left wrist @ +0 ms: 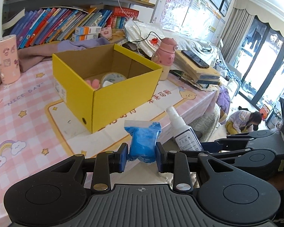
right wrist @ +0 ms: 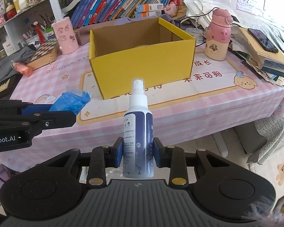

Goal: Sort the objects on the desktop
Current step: 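Lift and carry the spray bottle and blue bag with both tools toward the yellow box, then lower both tools into the box and open them, releasing bottle and bag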

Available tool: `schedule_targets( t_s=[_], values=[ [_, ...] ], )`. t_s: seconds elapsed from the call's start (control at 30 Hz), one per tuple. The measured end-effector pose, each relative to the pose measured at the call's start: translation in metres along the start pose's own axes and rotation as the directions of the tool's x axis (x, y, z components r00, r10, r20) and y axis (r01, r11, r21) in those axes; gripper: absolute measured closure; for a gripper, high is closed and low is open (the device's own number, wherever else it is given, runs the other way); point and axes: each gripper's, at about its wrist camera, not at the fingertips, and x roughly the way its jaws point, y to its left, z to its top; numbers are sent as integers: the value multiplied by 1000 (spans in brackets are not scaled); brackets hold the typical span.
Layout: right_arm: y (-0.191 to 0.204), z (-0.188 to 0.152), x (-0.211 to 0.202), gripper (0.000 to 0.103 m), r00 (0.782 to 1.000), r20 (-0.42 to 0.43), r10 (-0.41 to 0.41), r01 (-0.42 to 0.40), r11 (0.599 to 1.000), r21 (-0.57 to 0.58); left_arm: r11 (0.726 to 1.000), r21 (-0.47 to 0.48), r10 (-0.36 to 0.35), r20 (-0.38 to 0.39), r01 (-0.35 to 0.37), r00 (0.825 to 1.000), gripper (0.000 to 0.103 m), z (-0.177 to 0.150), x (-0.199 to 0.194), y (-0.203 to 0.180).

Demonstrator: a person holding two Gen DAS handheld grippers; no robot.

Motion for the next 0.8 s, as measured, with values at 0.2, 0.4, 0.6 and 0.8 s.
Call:
schedule_targets(
  t_s=[0.2, 0.4, 0.6, 0.8],
  values=[
    [-25, 18, 7, 73, 1000, -1, 5, -5, 1000, 5, 1000, 9, 9, 18, -10, 1000, 74, 20, 21, -11],
    [-50, 51, 18, 73, 999, 27, 24, -24, 999, -23, 998, -11, 60, 71, -60, 996, 74, 46, 37, -13],
    [-71, 99, 29, 73, 993, 101, 68, -60, 995, -80, 989, -37, 150, 141, -146, 979, 74, 80, 49, -7],
    [-84, 157, 49, 73, 976, 173, 131, -107, 985, -138, 967, -34, 256, 177, -254, 950, 74, 111, 74, 0]
  ],
)
